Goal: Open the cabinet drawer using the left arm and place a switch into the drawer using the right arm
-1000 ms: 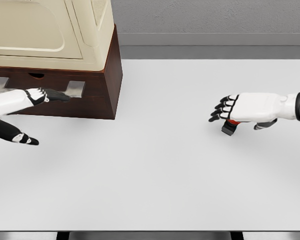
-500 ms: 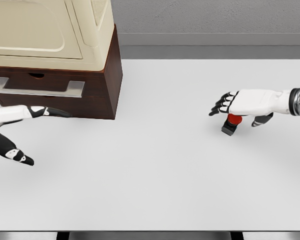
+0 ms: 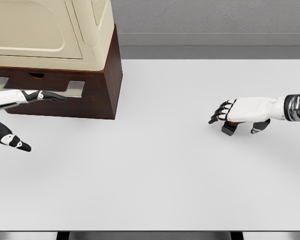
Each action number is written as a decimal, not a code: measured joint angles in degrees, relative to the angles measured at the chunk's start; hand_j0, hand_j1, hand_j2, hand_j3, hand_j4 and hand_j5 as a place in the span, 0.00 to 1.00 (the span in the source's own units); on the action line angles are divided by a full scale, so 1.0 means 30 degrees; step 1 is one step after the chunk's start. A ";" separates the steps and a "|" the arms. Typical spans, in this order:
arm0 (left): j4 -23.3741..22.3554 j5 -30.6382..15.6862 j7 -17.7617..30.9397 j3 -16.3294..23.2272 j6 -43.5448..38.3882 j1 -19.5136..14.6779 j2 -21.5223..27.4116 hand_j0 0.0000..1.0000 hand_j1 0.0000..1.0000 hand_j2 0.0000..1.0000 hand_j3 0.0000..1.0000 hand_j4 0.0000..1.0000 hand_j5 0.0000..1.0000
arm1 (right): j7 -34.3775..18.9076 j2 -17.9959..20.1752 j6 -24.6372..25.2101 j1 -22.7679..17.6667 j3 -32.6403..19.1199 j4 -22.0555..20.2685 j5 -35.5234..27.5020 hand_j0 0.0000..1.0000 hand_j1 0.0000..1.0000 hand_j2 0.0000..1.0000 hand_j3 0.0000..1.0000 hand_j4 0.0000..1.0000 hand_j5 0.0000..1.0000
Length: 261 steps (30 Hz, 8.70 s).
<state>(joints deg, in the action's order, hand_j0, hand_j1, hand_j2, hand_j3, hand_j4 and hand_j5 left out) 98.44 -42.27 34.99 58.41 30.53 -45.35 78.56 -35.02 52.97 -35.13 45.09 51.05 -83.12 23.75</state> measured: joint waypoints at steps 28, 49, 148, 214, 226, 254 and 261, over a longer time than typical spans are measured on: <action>-0.1904 0.3589 0.0007 -0.0379 -0.5390 -0.1759 -0.0750 1.00 1.00 1.00 1.00 1.00 1.00 | 0.0000 -0.0007 -0.0001 0.0117 -0.0012 0.0168 -0.0010 1.00 1.00 1.00 1.00 1.00 1.00; -0.2610 0.3818 -0.0124 -0.0468 -0.5477 -0.1205 -0.0951 1.00 1.00 1.00 1.00 1.00 1.00 | 0.0000 0.0032 -0.0001 0.0264 -0.0039 0.0140 -0.0016 1.00 1.00 1.00 1.00 1.00 1.00; -0.0935 0.1852 0.0051 0.1062 -0.2672 -0.0212 0.2213 1.00 1.00 1.00 1.00 1.00 1.00 | 0.0000 -0.0388 -0.0001 0.0410 0.0164 0.0257 -0.0219 1.00 1.00 1.00 1.00 1.00 1.00; -0.0659 0.0469 -0.0026 0.1999 -0.2139 -0.0418 0.2159 1.00 1.00 1.00 1.00 1.00 1.00 | 0.0000 -0.0388 -0.0001 0.0322 0.0248 0.0257 -0.0218 1.00 1.00 1.00 1.00 1.00 1.00; -0.0398 -0.0388 -0.0028 0.3335 -0.0271 -0.0336 0.3157 1.00 1.00 1.00 1.00 1.00 1.00 | 0.0000 -0.0394 -0.0001 0.0322 0.0252 0.0257 -0.0216 1.00 1.00 1.00 1.00 1.00 1.00; -0.0479 -0.0201 0.0010 0.3749 0.1325 -0.0326 0.3875 1.00 1.00 1.00 1.00 1.00 1.00 | 0.0000 -0.0458 -0.0001 0.0293 0.0281 0.0257 -0.0215 1.00 1.00 1.00 1.00 1.00 1.00; -0.0564 -0.0330 0.0006 0.2993 0.1295 -0.0322 0.3921 1.00 1.00 1.00 1.00 1.00 1.00 | 0.0000 -0.0475 -0.0002 0.0293 0.0331 0.0257 -0.0200 1.00 1.00 1.00 1.00 1.00 1.00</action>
<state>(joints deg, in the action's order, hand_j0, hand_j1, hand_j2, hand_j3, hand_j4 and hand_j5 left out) 96.75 -43.26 35.01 67.38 34.42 -46.31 90.33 -35.02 51.54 -35.13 45.97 52.04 -82.35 23.15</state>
